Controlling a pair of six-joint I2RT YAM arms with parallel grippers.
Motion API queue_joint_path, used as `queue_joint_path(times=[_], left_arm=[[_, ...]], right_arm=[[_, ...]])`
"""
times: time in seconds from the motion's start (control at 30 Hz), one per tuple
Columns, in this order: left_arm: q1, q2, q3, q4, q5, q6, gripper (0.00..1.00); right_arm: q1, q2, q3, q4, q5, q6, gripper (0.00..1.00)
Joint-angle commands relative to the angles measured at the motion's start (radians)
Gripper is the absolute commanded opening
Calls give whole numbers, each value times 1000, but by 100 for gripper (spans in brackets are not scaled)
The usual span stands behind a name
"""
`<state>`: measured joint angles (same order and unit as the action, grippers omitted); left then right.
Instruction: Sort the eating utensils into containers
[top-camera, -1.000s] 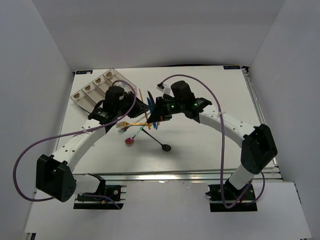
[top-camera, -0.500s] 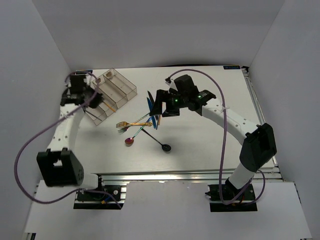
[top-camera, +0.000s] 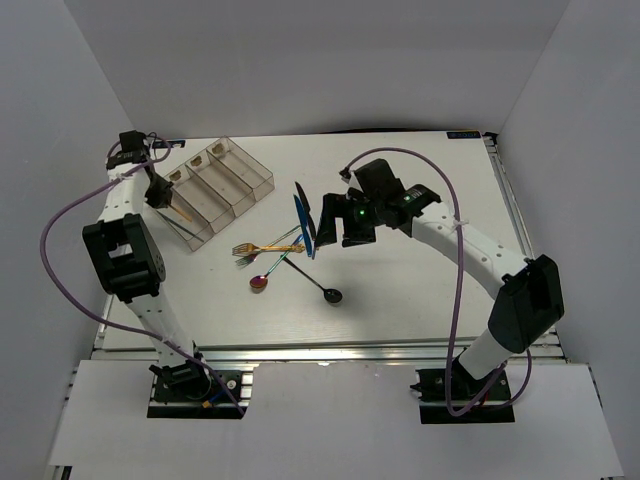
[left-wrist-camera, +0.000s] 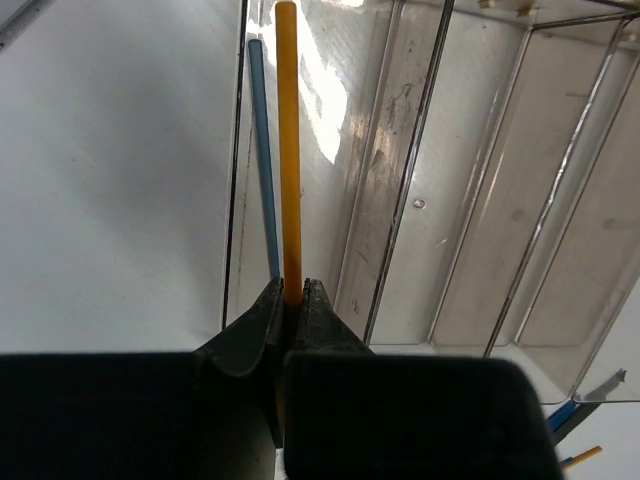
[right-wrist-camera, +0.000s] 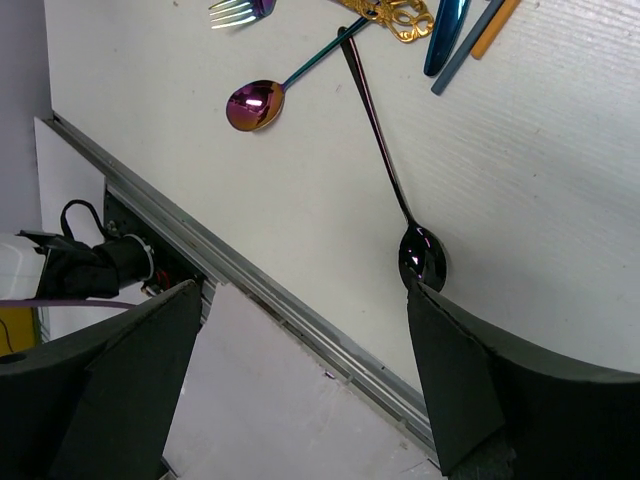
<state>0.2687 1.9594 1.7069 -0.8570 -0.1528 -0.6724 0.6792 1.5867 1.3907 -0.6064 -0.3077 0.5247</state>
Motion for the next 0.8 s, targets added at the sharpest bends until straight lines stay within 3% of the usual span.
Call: queue_joint_path(times=[0.0, 0.17, 0.27, 0.3, 0.43, 0.57, 0.6, 0.67, 0.77], left_arm=[[3, -10, 59, -14, -14, 23, 6], [3, 6, 27, -5, -1, 16, 24], [3, -33, -16, 15, -2, 10, 50], [1, -46, -36, 16, -10, 4, 63], [3, -99, -47, 7, -30, 10, 77], [-2, -137, -7, -20, 31, 31, 81], [-8, -175, -9, -22, 70, 40, 82], [-41, -217, -15, -37, 88, 57, 98], [-112, -319, -85, -59, 64, 88, 98]], right_arm=[[3, -34, 10, -19, 19, -40, 88], [3, 1, 39, -20, 12, -46, 88], [2, 33, 70, -27, 13, -57, 88], [3, 59, 95, -33, 34, -57, 88], [3, 171, 212, -75, 79, -55, 88], [5, 339, 376, -145, 238, 15, 86], [5, 370, 407, -173, 345, 41, 85], [5, 453, 474, -179, 470, 55, 82], [5, 548, 559, -196, 525, 54, 73]])
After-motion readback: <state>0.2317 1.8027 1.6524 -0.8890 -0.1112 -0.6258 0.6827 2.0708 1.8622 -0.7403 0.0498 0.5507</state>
